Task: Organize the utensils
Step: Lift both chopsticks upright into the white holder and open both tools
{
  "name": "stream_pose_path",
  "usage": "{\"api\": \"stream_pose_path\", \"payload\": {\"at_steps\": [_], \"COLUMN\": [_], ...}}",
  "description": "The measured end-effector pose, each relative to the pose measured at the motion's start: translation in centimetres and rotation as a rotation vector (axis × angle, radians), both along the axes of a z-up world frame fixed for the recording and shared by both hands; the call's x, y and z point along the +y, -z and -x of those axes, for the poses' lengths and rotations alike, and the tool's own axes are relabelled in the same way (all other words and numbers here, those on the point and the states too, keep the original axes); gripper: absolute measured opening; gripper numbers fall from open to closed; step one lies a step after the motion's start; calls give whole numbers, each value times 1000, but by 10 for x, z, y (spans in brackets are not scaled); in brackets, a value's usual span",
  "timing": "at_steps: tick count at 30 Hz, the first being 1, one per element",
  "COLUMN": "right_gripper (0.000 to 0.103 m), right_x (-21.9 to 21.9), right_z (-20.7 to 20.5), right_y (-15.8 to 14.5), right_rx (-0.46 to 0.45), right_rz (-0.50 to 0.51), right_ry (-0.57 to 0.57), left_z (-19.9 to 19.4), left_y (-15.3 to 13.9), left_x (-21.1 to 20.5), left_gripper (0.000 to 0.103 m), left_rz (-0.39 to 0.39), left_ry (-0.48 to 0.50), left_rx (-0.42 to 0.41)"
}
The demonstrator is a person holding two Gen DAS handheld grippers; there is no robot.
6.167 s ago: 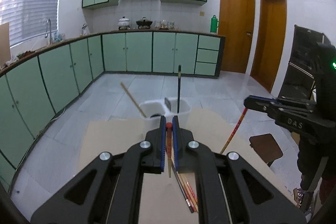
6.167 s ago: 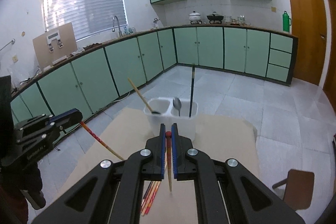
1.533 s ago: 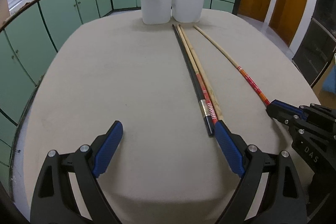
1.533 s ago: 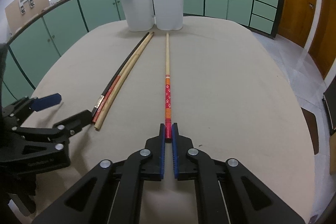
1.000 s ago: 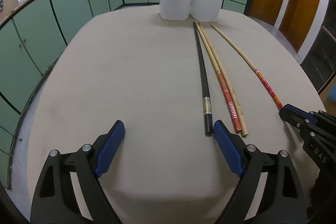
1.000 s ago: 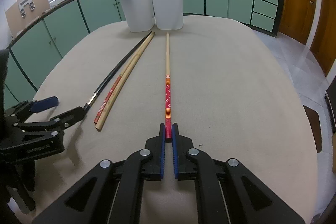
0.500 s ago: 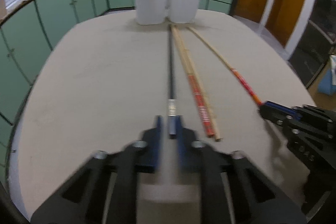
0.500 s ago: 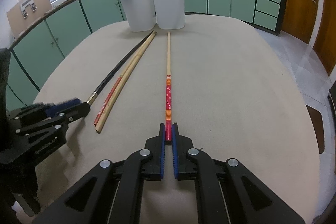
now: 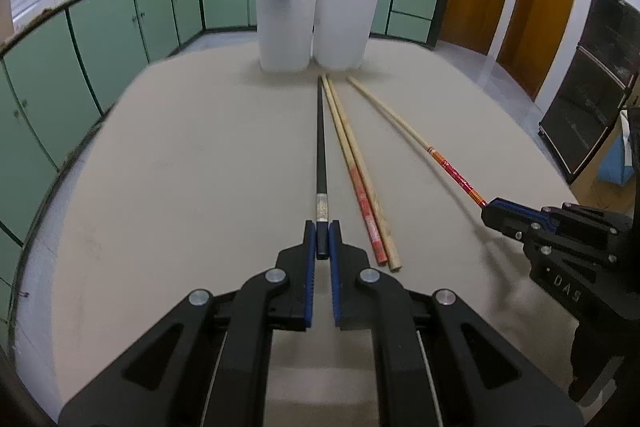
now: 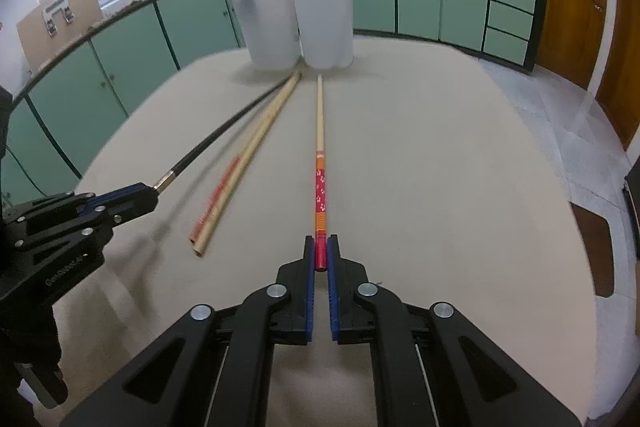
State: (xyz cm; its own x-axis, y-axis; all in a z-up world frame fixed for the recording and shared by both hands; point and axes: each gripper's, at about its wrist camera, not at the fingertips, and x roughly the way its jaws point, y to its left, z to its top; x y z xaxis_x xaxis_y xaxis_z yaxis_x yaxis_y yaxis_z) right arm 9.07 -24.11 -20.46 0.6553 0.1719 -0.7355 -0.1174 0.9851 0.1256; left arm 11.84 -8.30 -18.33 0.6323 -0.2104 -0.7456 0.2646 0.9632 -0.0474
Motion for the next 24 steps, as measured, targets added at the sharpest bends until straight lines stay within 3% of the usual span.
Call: {"api": "stream_pose_path", "payload": {"at_steps": [13, 24], "right_gripper": [6, 6], "right_x": [-15, -17], "right_z": [0, -19], "right_y": [-95, -161], "right_rx": [-190, -279], "right_rz": [-29, -40], "right_ry": [-10, -65], "left_z": [2, -11], "left_y": [-101, -156], "left_x": [13, 8], "left_gripper": [6, 6], "left_rz": [45, 66], "left_ry": [11, 52], "left_rx": [-188, -284]}}
